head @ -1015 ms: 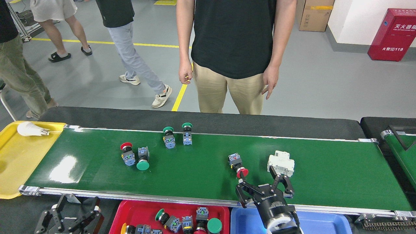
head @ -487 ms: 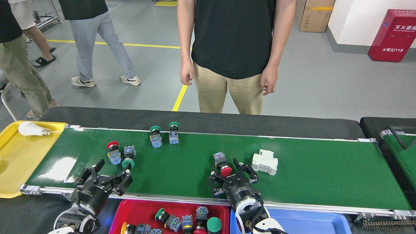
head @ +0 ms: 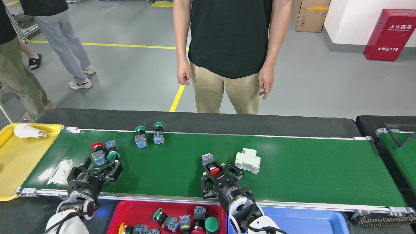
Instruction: Pick switch part from conveyor to tray
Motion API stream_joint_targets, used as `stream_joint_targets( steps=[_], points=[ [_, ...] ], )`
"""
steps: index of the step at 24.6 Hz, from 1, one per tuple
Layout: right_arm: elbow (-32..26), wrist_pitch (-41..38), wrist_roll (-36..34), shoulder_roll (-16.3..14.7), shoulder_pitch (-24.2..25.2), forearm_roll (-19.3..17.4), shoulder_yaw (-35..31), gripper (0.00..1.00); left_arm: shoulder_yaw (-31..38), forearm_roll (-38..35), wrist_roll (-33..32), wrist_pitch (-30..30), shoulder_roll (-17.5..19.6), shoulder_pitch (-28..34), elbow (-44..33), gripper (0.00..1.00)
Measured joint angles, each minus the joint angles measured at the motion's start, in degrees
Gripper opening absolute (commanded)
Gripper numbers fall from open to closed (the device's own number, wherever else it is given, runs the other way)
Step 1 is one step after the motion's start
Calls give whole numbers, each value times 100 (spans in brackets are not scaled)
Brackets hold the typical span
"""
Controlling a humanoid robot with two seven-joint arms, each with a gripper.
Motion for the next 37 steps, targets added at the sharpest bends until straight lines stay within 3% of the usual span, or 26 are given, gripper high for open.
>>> stream_joint_targets(
  steps=[3,4,5,7,9,11,13,15,18,22,24,26,30,32,33,34,35,37],
  points=[
    [-744,-426,123,-263,474,3,488,5,19,0,11,41,92,-319,427,100],
    [-943,-572,201,-360,626,12,650,13,25,1,21,98,144,-470,632,100],
    [-1053,-669,259,-418,752,17,817,31,25,1,27,192,183,-594,811,100],
    [-1124,-805,364,-453,903,21,1122,100,14,1,42,528,225,-857,1201,99],
    [-1143,-897,400,-471,925,21,1220,100,-1,1,175,871,278,-1033,1547,96],
    [-1150,-933,405,-486,932,21,1219,100,-57,-1,463,1255,305,-1160,1854,78],
    [-1206,-946,410,-486,987,20,1189,100,-177,0,707,1692,318,-1328,2154,46],
    [-1409,-934,423,-487,1065,12,965,100,-254,0,829,1897,327,-1440,2335,24],
    [-1902,-491,320,-509,1572,2,62,100,-277,10,896,2027,395,-1455,2403,10],
    [-2247,104,34,-524,2188,-6,-1316,100,-278,106,922,1879,417,-1453,2397,5],
    [-2258,197,-51,-541,2471,-11,-2087,100,-279,243,928,1787,427,-1403,2260,5],
    [-2262,210,-240,-633,2873,-30,-2626,100,-282,450,939,1524,427,-1105,1586,6],
    [-2262,141,-531,-1027,3260,-396,-3141,100,-292,959,848,342,385,684,-1311,21],
    [-2263,97,-585,-1088,3299,-666,-3228,100,-360,1086,720,-543,315,1851,-2711,41],
    [-2263,84,-597,-1121,3300,-720,-3246,100,-496,1096,669,-1071,247,2476,-3390,68],
    [-2264,73,-600,-1143,3300,-742,-3253,100,-692,1098,632,-1625,205,2924,-3828,88],
    [-2264,63,-604,-1147,3299,-756,-3253,100,-902,1098,607,-2141,199,3269,-4074,100],
    [-2264,59,-605,-1148,3299,-761,-3254,100,-1182,1097,586,-2648,200,3595,-4206,100]
  ],
)
